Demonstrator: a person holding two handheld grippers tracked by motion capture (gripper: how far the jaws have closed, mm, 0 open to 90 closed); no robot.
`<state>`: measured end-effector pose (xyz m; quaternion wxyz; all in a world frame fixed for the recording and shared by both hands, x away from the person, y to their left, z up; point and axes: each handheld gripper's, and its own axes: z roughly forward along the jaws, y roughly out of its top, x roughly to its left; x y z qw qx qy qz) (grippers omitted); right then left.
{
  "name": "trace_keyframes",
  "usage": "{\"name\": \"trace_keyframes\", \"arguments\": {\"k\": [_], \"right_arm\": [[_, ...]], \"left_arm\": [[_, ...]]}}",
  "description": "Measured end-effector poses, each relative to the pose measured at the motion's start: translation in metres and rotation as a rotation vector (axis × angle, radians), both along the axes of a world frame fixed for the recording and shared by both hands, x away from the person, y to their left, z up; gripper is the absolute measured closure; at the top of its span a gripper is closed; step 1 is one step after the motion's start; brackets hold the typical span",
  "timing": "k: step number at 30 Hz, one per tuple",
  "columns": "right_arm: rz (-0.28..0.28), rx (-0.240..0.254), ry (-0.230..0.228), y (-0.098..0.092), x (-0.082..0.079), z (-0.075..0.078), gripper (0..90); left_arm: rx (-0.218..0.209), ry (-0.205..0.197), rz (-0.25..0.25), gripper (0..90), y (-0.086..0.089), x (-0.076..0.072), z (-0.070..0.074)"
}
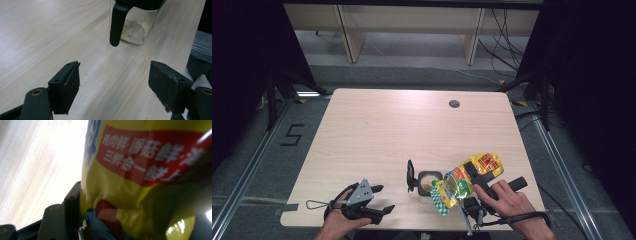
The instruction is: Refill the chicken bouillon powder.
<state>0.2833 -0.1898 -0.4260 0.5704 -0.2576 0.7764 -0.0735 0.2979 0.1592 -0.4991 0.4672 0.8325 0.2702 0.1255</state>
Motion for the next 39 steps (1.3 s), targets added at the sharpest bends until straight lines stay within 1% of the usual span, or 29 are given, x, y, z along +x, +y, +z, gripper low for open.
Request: {"name": "trace_keyframes", "arguments": {"k": [2,3,4,6,8,9,11,13,14,15,16,17,18,19,20,21,22,23,24,25,26,28,29,30,32,34,35,38,39], "right_arm": [[0.009,0.008,0.004,0.0000,0.0002,0.0021,38.5],[0.012,0.010,0.003,-0.0001,0.0003,0.0031,38.5],[-0.006,0.008,-0.003,-0.0001,-0.0005,0.0017,38.5],[-0.022,-0.021,0.014,0.0009,0.0001,0.0011,38.6],[-0.003,-0.020,0.009,0.0012,0.0002,0.0013,38.5],[-0.006,0.007,0.001,0.0003,-0.0013,0.0011,38.5],[0.008,0.012,-0.001,0.0011,-0.0015,0.0029,38.5],[0.007,-0.041,0.002,0.0036,-0.0003,0.0029,38.5],[-0.020,-0.030,0.011,0.0025,-0.0012,0.0010,38.5],[-0.011,-0.021,0.013,0.0016,-0.0005,0.0007,38.5],[-0.016,-0.015,0.011,0.0012,-0.0011,0.0005,38.6],[-0.015,-0.022,0.012,0.0015,-0.0011,0.0011,38.6],[0.014,-0.013,0.005,0.0019,0.0008,0.0014,38.5],[0.013,-0.018,0.006,0.0020,0.0008,0.0015,38.6],[-0.005,-0.029,0.008,0.0021,0.0001,0.0014,38.6],[-0.002,-0.005,0.014,0.0017,0.0006,-0.0003,38.6],[0.000,-0.037,0.005,0.0021,0.0000,0.0024,38.6],[-0.022,-0.018,0.000,0.0013,-0.0020,0.0024,38.6],[-0.022,-0.012,-0.001,0.0015,-0.0025,0.0035,38.5],[-0.023,-0.013,-0.002,0.0019,-0.0028,0.0039,38.6],[0.006,-0.043,-0.008,0.0044,-0.0013,0.0043,38.6],[-0.028,-0.024,-0.007,0.0039,-0.0037,-0.0017,38.6],[-0.028,-0.016,-0.006,0.0043,-0.0050,-0.0021,38.7],[-0.014,-0.037,-0.014,0.0056,-0.0058,0.0005,38.7],[-0.008,-0.029,-0.018,0.0067,-0.0070,0.0023,38.7],[-0.008,-0.037,-0.023,0.0064,-0.0069,0.0031,38.7],[-0.012,-0.032,-0.023,0.0058,-0.0067,0.0026,38.7],[-0.021,-0.042,-0.023,0.0038,-0.0042,0.0008,38.7],[-0.017,-0.040,-0.024,0.0035,-0.0038,0.0012,38.7]], "left_arm": [[0.009,0.015,0.000,24.7,0.0004,0.0002,0.0009],[-0.010,0.009,0.005,24.7,-0.0005,-0.0002,-0.0007],[-0.009,0.009,0.003,24.7,-0.0002,-0.0004,-0.0008],[0.001,0.011,0.007,24.7,0.0002,-0.0004,0.0004],[-0.004,0.011,0.006,24.7,-0.0001,-0.0002,0.0004],[-0.012,0.011,0.008,24.7,-0.0007,-0.0007,0.0000],[0.009,-0.008,-0.011,24.6,0.0008,0.0009,0.0006],[0.010,-0.001,-0.006,24.6,0.0008,0.0010,0.0011],[-0.006,0.002,0.004,24.7,-0.0004,-0.0001,0.0005],[0.012,-0.002,-0.003,24.6,0.0008,0.0000,0.0010],[0.009,-0.005,-0.012,24.7,0.0009,0.0002,0.0010],[0.002,0.001,0.002,24.6,0.0005,-0.0003,0.0007],[-0.003,0.005,0.007,24.7,0.0001,-0.0001,0.0009],[0.007,0.002,-0.002,24.6,0.0008,0.0006,0.0013],[0.000,0.000,0.001,24.6,0.0002,0.0001,0.0007],[-0.001,0.009,0.005,24.6,0.0000,-0.0010,0.0006],[0.003,0.013,0.001,24.6,0.0004,-0.0008,0.0007],[0.005,-0.005,-0.005,24.6,0.0005,0.0003,0.0009],[0.005,0.008,0.007,24.6,0.0003,0.0000,0.0010],[0.008,0.005,0.002,24.6,0.0003,0.0004,0.0012],[0.001,0.006,-0.002,24.6,-0.0003,0.0001,0.0008],[0.002,0.013,-0.001,24.6,0.0001,-0.0009,0.0007],[-0.009,0.009,0.007,24.6,-0.0003,-0.0006,0.0003],[-0.004,0.010,0.010,24.6,0.0001,-0.0005,0.0009],[0.023,-0.006,-0.002,24.6,0.0015,0.0006,0.0012],[0.011,-0.001,-0.010,24.6,0.0008,0.0002,0.0008],[-0.007,0.002,0.003,24.6,-0.0005,-0.0003,0.0005],[0.001,0.010,0.007,24.6,-0.0006,-0.0008,0.0001],[0.018,0.002,0.004,24.6,0.0003,-0.0001,-0.0001]]}}
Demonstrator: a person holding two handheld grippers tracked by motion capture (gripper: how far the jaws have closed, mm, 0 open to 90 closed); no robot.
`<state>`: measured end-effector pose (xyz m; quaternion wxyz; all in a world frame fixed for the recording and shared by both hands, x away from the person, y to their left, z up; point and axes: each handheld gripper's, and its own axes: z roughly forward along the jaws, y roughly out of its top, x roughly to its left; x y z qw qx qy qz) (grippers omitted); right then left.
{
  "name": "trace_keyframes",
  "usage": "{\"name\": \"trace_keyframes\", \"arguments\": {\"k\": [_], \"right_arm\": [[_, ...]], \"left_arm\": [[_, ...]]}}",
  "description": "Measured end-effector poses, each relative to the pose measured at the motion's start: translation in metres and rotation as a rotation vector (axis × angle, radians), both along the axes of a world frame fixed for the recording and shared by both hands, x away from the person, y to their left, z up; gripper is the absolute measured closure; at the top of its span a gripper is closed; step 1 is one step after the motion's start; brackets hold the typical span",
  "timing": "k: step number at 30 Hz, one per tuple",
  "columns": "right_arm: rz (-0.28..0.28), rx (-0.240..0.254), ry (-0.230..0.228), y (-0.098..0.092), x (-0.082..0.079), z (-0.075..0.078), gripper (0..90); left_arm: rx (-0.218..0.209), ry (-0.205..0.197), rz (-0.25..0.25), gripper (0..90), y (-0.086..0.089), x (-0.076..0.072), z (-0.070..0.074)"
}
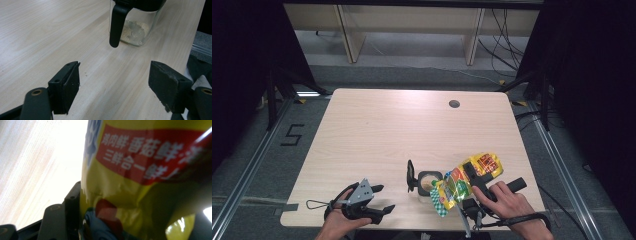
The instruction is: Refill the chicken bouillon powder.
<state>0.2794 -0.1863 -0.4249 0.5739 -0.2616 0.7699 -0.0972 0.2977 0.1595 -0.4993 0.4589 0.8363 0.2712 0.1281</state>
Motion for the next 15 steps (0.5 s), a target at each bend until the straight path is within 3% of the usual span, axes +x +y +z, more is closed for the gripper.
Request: {"name": "trace_keyframes", "arguments": {"k": [2,4,6,7,9,10,11,12,15], "right_arm": [[-0.002,0.005,0.003,0.0000,-0.0002,0.0008,38.7],[0.001,0.002,0.000,0.0001,0.0004,-0.0004,38.7],[-0.006,0.027,0.019,-0.0004,0.0000,-0.0033,38.7],[0.007,0.003,0.006,0.0003,0.0002,-0.0015,38.7],[0.002,0.006,0.002,0.0010,-0.0007,-0.0003,38.7],[0.003,0.006,-0.001,0.0015,-0.0009,-0.0002,38.7],[-0.001,0.022,0.011,0.0017,-0.0010,-0.0020,38.7],[0.005,-0.003,0.007,0.0021,-0.0007,-0.0013,38.7],[0.007,0.000,0.007,0.0017,-0.0008,-0.0022,38.7]], "left_arm": [[-0.018,0.018,0.005,24.6,-0.0008,0.0000,0.0005],[-0.002,-0.003,-0.010,24.6,-0.0001,0.0009,0.0013],[-0.020,0.005,0.002,24.6,-0.0008,-0.0006,-0.0002],[-0.023,0.001,-0.006,24.6,-0.0006,0.0002,0.0003],[-0.010,0.013,-0.004,24.6,0.0001,0.0004,0.0012],[-0.009,0.001,-0.012,24.6,0.0001,0.0007,0.0009],[-0.024,-0.001,0.001,24.7,-0.0010,-0.0004,-0.0002],[-0.022,0.003,-0.006,24.6,-0.0005,0.0000,0.0003],[-0.024,0.002,0.000,24.6,-0.0007,0.0001,0.0005]]}}
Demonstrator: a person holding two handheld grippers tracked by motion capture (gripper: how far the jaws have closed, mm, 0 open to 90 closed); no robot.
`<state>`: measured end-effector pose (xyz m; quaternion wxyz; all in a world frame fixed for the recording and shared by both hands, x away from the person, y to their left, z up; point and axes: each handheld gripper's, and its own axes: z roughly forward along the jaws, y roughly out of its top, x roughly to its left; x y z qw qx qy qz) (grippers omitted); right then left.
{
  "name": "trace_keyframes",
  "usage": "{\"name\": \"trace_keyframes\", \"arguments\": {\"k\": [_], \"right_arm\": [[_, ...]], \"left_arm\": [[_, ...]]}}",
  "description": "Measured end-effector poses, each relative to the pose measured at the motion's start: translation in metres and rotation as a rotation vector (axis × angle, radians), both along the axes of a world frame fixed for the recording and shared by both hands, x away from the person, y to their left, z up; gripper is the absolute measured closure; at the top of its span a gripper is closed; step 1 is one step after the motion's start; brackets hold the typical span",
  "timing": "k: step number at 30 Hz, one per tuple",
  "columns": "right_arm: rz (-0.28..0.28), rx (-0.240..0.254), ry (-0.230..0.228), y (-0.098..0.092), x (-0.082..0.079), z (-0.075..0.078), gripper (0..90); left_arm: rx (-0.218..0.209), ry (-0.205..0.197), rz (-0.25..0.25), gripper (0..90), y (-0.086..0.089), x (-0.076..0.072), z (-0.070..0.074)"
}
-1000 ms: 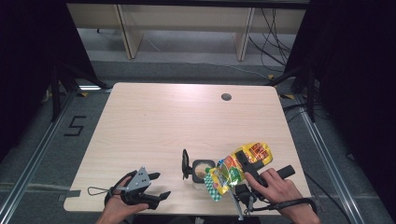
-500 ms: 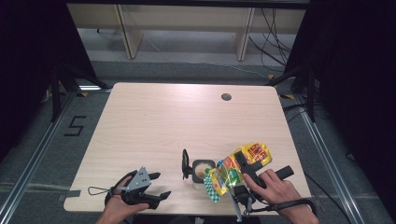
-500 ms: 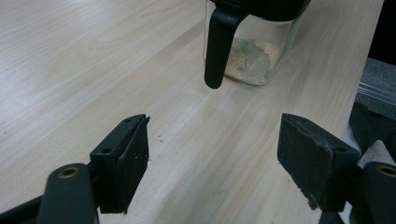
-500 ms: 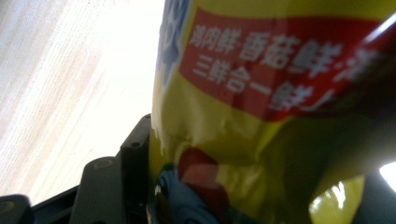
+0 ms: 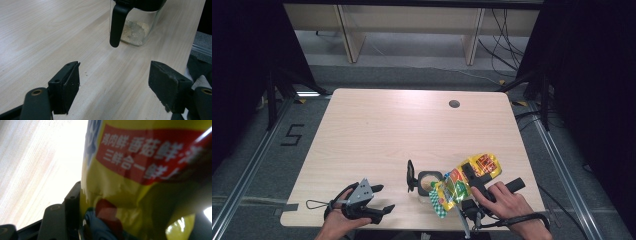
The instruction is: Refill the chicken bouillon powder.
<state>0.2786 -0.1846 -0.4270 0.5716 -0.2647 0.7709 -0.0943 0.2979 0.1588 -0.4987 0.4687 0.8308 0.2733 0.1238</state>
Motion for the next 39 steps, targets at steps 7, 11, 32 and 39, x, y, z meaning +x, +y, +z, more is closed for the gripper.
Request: {"name": "trace_keyframes", "arguments": {"k": [7,11,32,39], "right_arm": [[-0.003,0.004,0.002,-0.0011,0.0011,-0.0011,38.8],[0.000,0.023,0.001,-0.0011,-0.0002,0.0008,38.8],[-0.018,-0.008,-0.012,-0.0045,0.0008,0.0054,38.8],[-0.001,-0.006,-0.025,-0.0038,0.0002,0.0037,38.8]], "left_arm": [[-0.004,0.009,0.003,24.6,-0.0005,-0.0011,-0.0004],[0.007,0.009,0.004,24.6,0.0004,0.0001,0.0004],[0.026,-0.007,-0.005,24.6,0.0013,0.0007,0.0013],[0.006,0.000,0.001,24.6,-0.0001,0.0003,0.0008]]}}
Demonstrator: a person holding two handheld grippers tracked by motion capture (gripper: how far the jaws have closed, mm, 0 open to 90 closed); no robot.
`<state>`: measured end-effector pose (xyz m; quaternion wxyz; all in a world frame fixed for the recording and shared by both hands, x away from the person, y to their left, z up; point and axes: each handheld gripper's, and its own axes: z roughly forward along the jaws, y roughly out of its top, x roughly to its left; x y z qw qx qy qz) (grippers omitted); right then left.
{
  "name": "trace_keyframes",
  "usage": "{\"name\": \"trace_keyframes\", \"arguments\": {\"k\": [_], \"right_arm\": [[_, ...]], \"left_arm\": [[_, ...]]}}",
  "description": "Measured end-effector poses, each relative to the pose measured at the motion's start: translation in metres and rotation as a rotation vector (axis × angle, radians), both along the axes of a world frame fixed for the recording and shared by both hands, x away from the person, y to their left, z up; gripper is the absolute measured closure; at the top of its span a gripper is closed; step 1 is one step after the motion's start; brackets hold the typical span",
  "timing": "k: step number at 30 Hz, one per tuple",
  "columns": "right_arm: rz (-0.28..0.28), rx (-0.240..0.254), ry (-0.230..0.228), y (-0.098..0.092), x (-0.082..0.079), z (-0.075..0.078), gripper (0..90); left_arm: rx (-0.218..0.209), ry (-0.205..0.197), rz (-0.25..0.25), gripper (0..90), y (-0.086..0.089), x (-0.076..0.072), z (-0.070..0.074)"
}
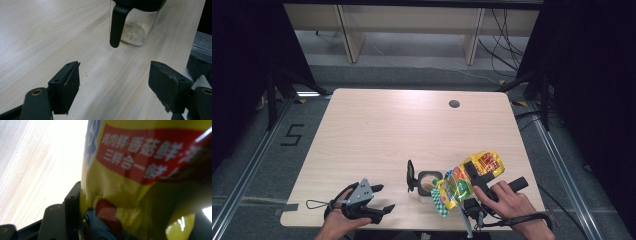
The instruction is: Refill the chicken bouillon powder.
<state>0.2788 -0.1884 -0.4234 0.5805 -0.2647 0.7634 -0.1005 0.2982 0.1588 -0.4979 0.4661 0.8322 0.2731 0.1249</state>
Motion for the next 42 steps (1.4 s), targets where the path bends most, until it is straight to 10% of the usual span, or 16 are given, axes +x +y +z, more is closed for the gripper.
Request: {"name": "trace_keyframes", "arguments": {"k": [42], "right_arm": [[-0.014,-0.011,0.019,0.0019,0.0000,0.0010,39.3]], "left_arm": [[0.008,0.006,0.000,24.6,-0.0003,-0.0004,-0.0004]]}}
